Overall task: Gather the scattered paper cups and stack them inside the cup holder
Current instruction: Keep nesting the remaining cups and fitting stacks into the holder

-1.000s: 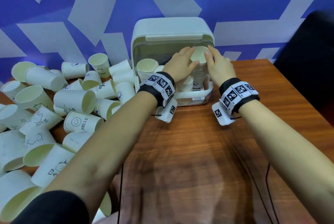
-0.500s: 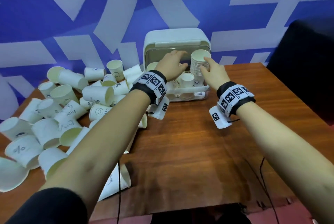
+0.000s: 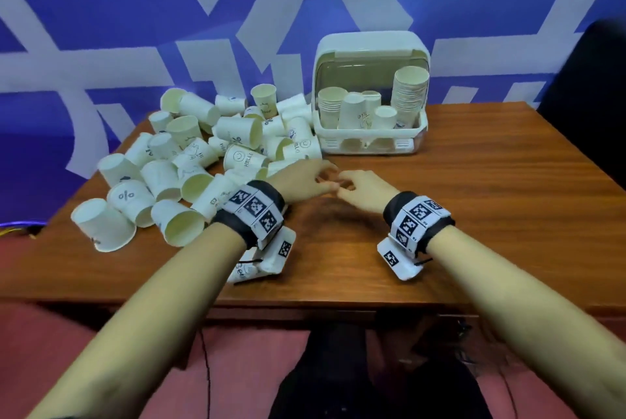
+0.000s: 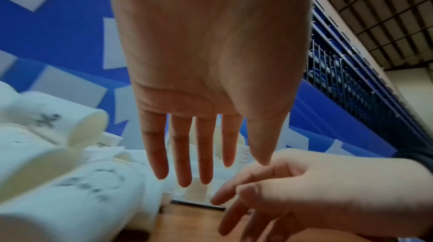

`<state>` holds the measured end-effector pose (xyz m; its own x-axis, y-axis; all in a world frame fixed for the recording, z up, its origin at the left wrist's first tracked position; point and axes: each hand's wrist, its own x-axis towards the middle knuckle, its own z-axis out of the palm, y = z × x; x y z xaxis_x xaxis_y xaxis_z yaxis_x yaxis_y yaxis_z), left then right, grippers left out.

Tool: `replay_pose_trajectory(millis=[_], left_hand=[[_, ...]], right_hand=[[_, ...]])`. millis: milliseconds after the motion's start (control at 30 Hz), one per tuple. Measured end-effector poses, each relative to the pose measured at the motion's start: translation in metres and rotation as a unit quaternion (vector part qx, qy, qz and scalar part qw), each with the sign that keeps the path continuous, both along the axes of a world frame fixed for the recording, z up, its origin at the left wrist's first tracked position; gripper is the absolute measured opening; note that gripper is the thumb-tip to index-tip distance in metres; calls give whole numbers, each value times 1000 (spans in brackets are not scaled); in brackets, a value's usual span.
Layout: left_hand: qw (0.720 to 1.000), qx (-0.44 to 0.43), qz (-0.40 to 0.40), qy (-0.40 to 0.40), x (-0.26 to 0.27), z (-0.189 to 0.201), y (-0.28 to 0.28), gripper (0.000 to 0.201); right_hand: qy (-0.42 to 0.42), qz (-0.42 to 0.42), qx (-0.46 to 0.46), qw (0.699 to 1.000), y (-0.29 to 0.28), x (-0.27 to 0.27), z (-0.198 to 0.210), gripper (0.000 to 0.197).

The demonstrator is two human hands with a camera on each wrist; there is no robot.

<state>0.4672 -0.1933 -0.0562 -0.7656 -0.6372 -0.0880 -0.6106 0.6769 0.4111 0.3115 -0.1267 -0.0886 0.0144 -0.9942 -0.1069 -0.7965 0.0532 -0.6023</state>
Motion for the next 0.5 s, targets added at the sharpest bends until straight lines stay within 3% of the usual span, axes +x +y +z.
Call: replay_pose_trajectory(millis=[133, 200, 267, 333, 500], left_hand=[[998, 29, 49, -16, 55, -14, 27, 52], [997, 9, 75, -23, 79, -24, 37, 51], [992, -15, 122, 19, 97, -41, 44, 43], [984, -29, 165, 64, 112, -58, 47, 37], [973, -13, 206, 103, 130, -74, 51, 40]], right_hand=[[-21, 43, 23, 999, 23, 39, -18, 45], [-28, 86, 32, 995, 33, 62, -27, 59], [-13, 149, 40, 988, 43, 91, -38, 71], [-9, 184, 25, 983, 51, 119, -50, 64], [22, 143, -8, 989, 49, 143, -58, 41]])
